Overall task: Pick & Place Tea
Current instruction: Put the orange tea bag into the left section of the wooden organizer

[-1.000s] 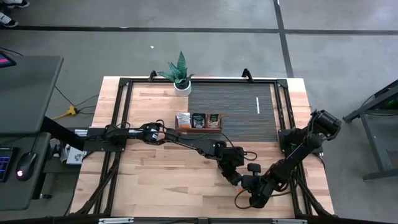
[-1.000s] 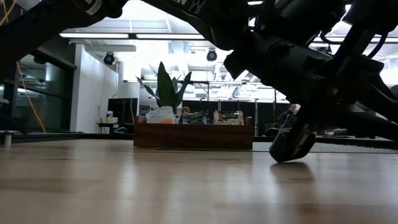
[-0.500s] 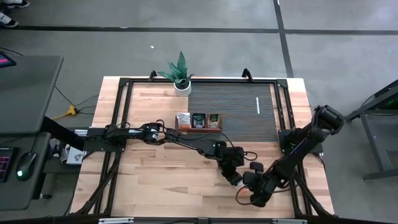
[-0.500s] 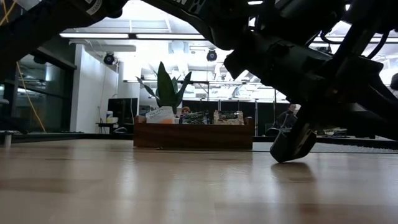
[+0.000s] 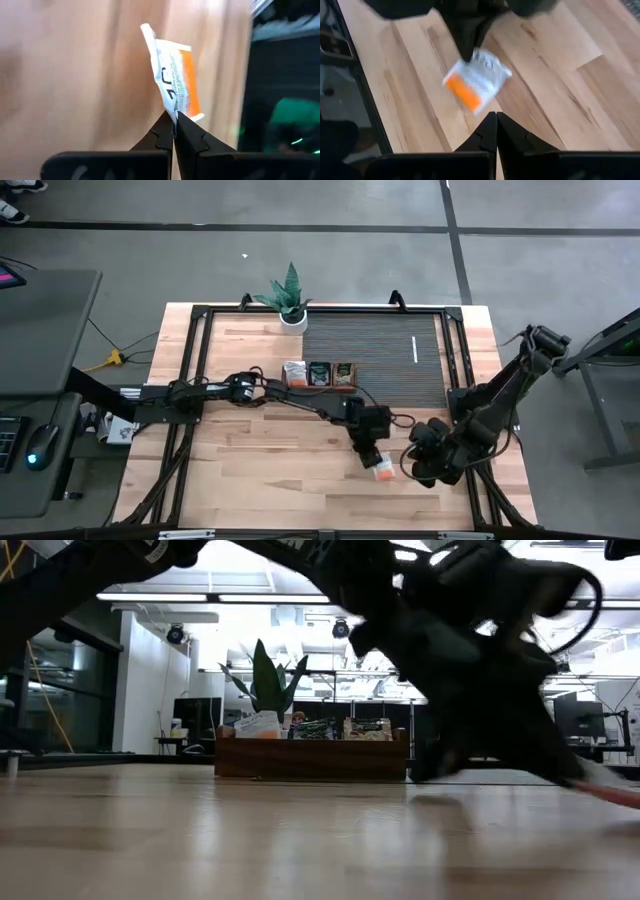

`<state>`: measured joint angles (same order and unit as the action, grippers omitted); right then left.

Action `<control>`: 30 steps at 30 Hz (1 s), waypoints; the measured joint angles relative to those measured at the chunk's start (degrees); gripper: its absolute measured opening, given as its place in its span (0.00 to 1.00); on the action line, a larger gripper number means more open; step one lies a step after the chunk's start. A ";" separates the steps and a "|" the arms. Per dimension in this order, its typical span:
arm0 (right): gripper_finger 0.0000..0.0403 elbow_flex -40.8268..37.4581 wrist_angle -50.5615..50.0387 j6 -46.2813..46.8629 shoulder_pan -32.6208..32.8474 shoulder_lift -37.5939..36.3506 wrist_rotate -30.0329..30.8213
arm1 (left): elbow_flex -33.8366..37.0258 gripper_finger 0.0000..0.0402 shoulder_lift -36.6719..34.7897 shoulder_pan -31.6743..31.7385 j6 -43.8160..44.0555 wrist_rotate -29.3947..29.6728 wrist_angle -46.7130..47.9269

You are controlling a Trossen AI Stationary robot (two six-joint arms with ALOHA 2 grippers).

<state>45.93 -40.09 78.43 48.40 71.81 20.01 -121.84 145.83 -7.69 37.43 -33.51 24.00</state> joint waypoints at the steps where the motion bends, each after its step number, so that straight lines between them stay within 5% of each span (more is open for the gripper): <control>1: 0.00 0.02 -0.39 0.72 0.00 -0.59 0.46 | 0.11 0.00 -0.97 0.21 -2.53 0.14 3.58; 6: 0.00 0.02 -1.56 1.69 -0.02 -1.70 0.66 | -0.13 0.00 -6.95 1.43 -15.62 2.94 16.30; 16: 0.00 0.07 -2.57 2.58 -0.02 -1.70 3.55 | -0.18 0.00 -17.78 2.70 -37.56 21.26 44.33; 30: 0.00 0.09 -2.55 1.33 -4.23 -1.70 6.51 | -0.06 0.00 -26.16 12.74 -44.39 25.59 52.58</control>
<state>46.02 -42.63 79.76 44.17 70.11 26.52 -121.91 119.67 5.05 -6.95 -7.92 76.58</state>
